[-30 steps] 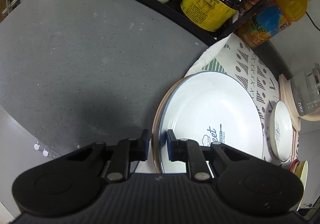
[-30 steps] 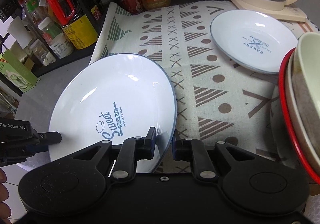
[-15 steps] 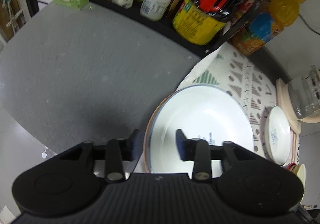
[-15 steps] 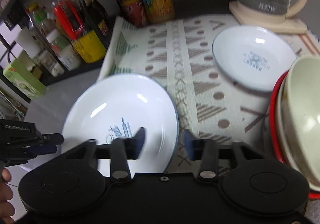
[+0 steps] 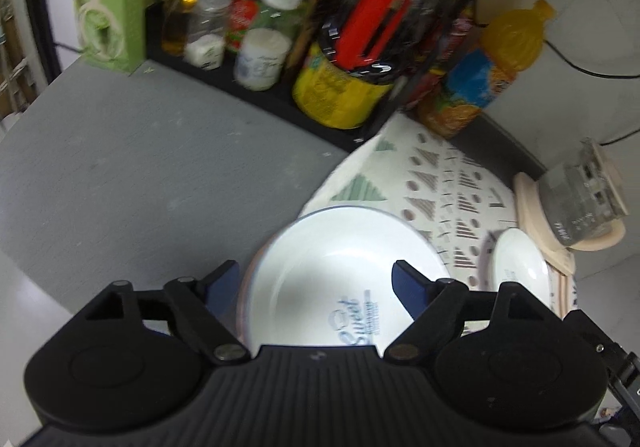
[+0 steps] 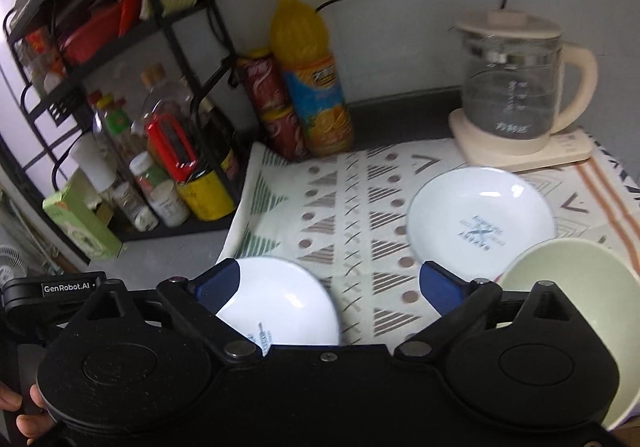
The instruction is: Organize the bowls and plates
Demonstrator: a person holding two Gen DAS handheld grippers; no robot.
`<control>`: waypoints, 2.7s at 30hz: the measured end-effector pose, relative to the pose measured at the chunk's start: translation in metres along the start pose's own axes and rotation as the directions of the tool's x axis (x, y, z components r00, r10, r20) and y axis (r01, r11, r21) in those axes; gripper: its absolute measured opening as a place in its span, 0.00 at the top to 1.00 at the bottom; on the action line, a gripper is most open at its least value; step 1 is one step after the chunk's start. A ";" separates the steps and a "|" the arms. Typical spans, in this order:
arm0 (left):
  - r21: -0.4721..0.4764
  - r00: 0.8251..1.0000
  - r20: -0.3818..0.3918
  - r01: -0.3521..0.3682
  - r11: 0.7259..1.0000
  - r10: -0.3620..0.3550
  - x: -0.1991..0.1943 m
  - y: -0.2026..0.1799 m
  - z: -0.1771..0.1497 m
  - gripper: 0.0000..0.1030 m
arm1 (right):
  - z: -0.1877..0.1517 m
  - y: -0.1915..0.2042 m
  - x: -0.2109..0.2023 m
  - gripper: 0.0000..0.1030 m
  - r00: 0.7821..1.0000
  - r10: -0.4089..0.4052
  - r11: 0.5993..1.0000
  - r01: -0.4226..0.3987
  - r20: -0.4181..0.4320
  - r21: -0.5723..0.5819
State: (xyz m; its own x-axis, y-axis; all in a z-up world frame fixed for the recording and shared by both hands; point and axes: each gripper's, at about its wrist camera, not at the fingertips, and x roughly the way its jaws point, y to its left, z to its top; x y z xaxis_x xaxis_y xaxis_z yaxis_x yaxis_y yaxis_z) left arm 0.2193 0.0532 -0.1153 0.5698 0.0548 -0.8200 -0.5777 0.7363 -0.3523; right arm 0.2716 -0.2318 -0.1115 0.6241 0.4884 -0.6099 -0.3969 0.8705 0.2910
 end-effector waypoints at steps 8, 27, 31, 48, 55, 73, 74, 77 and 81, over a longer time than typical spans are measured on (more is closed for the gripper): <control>0.084 0.997 0.022 0.067 0.994 -0.069 0.005 -0.039 0.000 0.21 | 0.006 -0.031 -0.011 0.02 0.997 -0.062 0.996 0.059 0.038 0.069; 0.157 0.983 -0.116 0.157 0.975 -0.140 0.069 -0.142 -0.005 0.21 | 0.040 -0.135 -0.002 0.01 0.981 -0.193 0.957 0.184 0.017 0.223; 0.167 0.980 -0.148 0.158 0.973 -0.134 0.089 -0.158 -0.007 0.21 | 0.050 -0.160 0.018 0.11 0.984 -0.171 0.949 0.177 -0.047 0.262; 0.123 0.937 -0.332 0.154 0.980 -0.106 0.183 -0.202 -0.017 0.60 | 0.058 -0.250 0.111 0.67 0.936 -0.055 0.882 0.208 -0.347 0.422; 0.101 0.917 -0.386 0.152 0.983 -0.102 0.205 -0.207 -0.024 0.77 | 0.054 -0.261 0.136 0.74 0.905 0.011 0.884 0.190 -0.426 0.427; 0.118 0.919 -0.381 0.162 0.980 -0.106 0.204 -0.214 -0.022 0.90 | 0.057 -0.246 0.159 0.87 0.876 0.061 0.937 0.115 -0.479 0.329; 0.114 0.921 -0.373 0.168 0.979 -0.115 0.201 -0.213 -0.019 0.90 | 0.059 -0.246 0.155 0.89 0.883 0.069 0.936 0.103 -0.463 0.336; 0.105 0.926 -0.353 0.180 0.978 -0.133 0.193 -0.209 -0.012 0.90 | 0.066 -0.242 0.145 0.91 0.903 0.098 0.934 0.061 -0.418 0.351; 0.104 0.938 -0.318 0.182 0.978 -0.141 0.181 -0.205 -0.003 0.90 | 0.076 -0.224 0.137 0.91 0.918 0.068 0.957 0.050 -0.390 0.284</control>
State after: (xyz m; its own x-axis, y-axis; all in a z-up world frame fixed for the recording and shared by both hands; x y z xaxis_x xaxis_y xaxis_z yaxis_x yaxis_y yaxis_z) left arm 0.4394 -0.0902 -0.1933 0.4302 -0.2668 -0.8624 -0.4004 0.7999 -0.4471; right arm 0.4977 -0.3555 -0.2042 0.2838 0.4838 -0.8279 -0.1572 0.8752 0.4576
